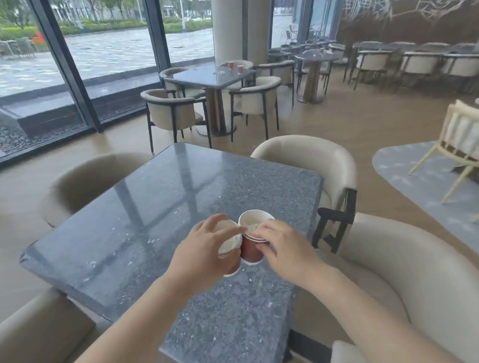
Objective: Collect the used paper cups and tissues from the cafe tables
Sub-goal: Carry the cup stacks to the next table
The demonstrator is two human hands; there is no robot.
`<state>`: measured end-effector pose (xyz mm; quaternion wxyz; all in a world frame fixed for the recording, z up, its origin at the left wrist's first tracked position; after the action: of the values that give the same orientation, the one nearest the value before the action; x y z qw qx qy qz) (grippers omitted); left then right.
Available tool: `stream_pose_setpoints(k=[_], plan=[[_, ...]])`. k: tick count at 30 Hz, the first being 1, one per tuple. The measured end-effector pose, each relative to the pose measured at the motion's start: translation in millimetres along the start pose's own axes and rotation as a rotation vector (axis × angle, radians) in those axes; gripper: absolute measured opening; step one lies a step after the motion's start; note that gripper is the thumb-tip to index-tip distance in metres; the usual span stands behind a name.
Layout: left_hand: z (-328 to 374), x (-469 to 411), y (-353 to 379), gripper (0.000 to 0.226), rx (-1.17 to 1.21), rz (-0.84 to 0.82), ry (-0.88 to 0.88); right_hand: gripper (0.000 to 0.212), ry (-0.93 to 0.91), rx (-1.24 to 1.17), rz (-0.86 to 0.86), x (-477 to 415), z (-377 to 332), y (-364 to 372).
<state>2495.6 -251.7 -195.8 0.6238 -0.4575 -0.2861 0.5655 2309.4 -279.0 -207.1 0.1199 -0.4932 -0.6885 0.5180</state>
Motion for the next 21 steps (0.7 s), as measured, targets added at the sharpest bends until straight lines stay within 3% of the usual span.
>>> stream_pose_setpoints(k=[9,21], plan=[[65.5,28.8,-2.7,0.036,0.156,0.099,0.171,0.014,0.169,0.083,0.153,83.3,-23.2,-50.5],[179.2,19.0,45.4,0.043,0.162,-0.078,0.428,0.013,0.401,0.207,0.269,192.1,8.4,-121.0]])
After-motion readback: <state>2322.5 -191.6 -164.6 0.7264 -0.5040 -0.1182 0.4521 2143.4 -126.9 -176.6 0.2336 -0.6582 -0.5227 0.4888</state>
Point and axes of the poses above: each hand's wrist, its own x-axis away from the middle knuckle, its own y-axis out of the palm, z = x × y, the point moved 1 cm from there along -x, towards the middle knuckle, and after that the axes turned 2 degrees about x, right-handed, at the moved point
